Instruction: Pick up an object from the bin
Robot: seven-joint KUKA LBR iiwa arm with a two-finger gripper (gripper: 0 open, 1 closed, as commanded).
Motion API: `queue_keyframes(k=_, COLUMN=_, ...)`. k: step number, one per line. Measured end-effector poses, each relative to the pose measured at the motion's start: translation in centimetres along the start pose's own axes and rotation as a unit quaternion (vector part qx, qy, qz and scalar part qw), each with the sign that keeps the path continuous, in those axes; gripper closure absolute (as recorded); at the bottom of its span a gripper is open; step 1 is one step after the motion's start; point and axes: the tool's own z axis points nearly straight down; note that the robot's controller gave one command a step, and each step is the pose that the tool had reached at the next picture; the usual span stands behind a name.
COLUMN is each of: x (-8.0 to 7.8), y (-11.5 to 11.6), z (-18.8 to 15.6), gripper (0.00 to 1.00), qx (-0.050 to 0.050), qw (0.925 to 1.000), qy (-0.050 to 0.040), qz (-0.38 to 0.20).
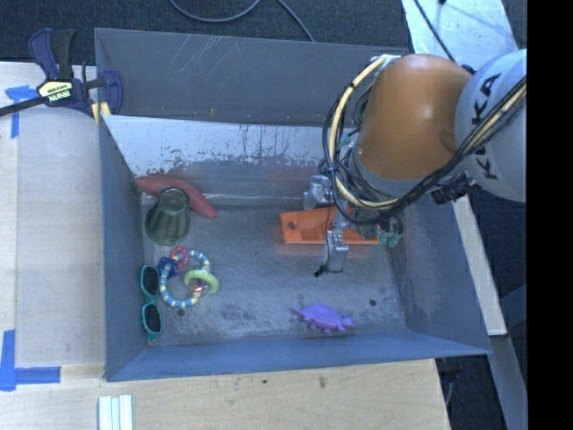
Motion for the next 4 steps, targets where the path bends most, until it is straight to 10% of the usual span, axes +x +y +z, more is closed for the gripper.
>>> queue_keyframes(k=2, x=0.9, y=0.8, z=-0.8, gripper=0.0, qx=0.001, qw=0.9991, qy=-0.0025, qz=-0.042)
queue_keyframes(k=4, x=-3.0, y=-5.4, z=4.9, gripper=0.0, qx=0.002, qw=0.9977, qy=-0.0064, qz=-0.068)
